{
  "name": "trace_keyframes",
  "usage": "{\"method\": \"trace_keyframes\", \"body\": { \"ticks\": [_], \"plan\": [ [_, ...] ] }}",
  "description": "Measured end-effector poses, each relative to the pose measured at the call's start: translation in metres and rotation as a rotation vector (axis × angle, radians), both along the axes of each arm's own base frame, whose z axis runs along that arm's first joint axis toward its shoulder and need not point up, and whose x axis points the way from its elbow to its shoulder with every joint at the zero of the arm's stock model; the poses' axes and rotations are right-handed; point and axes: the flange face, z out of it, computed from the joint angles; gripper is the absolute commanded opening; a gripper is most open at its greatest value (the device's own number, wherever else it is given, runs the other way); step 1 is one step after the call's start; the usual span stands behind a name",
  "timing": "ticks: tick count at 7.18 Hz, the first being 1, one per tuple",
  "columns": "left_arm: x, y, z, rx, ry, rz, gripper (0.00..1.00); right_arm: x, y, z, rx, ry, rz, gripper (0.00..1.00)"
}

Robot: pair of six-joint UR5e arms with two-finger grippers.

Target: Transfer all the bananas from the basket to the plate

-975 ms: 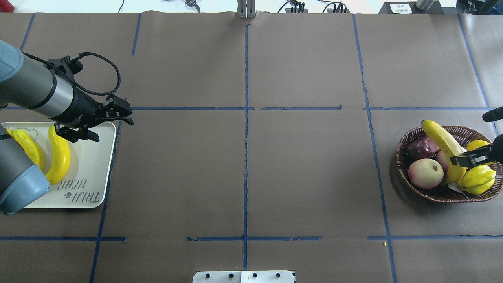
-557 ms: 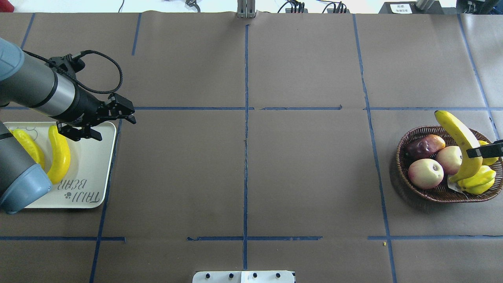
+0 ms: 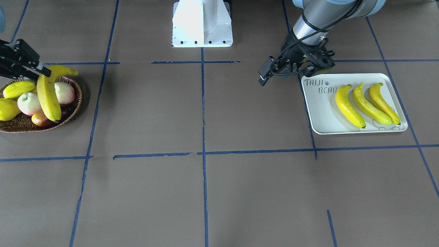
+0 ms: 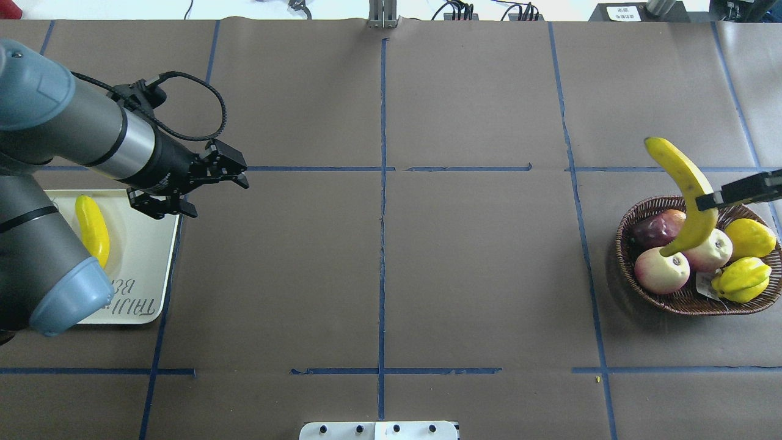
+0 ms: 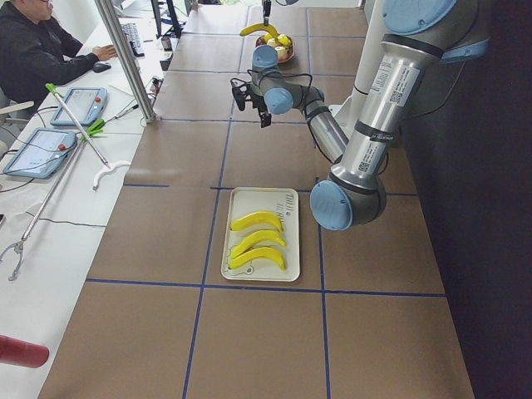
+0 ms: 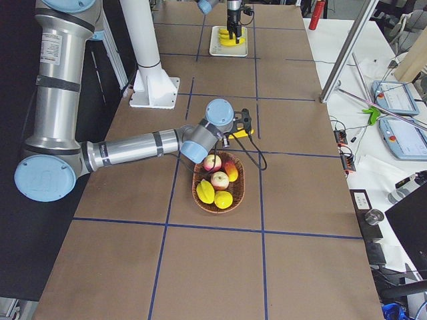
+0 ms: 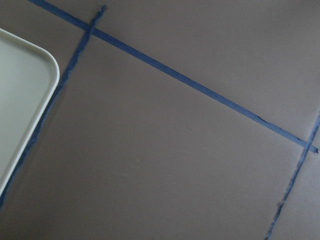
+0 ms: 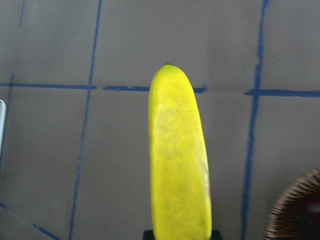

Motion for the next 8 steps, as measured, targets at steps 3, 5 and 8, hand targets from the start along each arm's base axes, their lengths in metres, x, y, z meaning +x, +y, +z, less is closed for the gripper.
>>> {"method": "trace_keyframes", "body": {
  "ticks": [3,5,8],
  "plan": [
    [0.010,0.010,-0.052,0.058,0.229,-0.050,1.00,-0.149,0.023,-0.130,-0.068,-0.110,0.089,0.00],
    [0.018,0.005,-0.084,0.070,0.318,-0.063,1.00,-0.216,0.074,-0.164,-0.035,-0.155,0.092,0.00],
    [0.062,-0.011,-0.115,0.039,0.336,-0.063,0.99,-0.257,0.109,-0.188,-0.010,-0.187,0.093,0.00]
  ]
}}
